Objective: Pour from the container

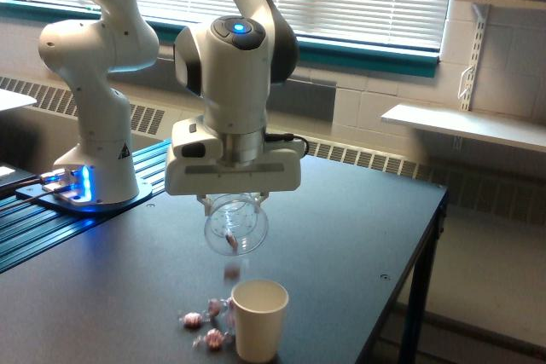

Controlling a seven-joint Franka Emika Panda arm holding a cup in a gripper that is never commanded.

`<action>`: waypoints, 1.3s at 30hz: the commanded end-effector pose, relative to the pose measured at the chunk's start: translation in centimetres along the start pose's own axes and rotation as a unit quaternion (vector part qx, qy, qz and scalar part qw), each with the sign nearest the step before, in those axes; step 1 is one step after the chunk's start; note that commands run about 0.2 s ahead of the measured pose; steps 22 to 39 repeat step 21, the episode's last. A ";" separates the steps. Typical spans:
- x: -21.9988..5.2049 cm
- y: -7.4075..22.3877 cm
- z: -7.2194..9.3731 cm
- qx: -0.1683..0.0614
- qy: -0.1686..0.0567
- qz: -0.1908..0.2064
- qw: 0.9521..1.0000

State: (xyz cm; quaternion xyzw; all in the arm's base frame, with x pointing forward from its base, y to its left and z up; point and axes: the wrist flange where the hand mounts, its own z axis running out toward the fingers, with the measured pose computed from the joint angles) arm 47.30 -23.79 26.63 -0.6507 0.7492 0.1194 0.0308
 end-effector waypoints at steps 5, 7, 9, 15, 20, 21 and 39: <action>-1.8 -1.3 -0.9 0.012 0.007 -0.017 1.000; -2.1 -1.3 -0.6 0.009 0.003 -0.018 1.000; -2.3 -1.3 -0.2 0.005 0.002 -0.018 1.000; -3.2 -1.2 0.7 -0.004 0.003 -0.023 1.000; -3.6 -1.0 1.1 -0.008 0.011 -0.022 1.000; -3.6 -1.0 1.1 -0.008 0.011 -0.022 1.000; -3.6 -1.0 1.1 -0.008 0.011 -0.022 1.000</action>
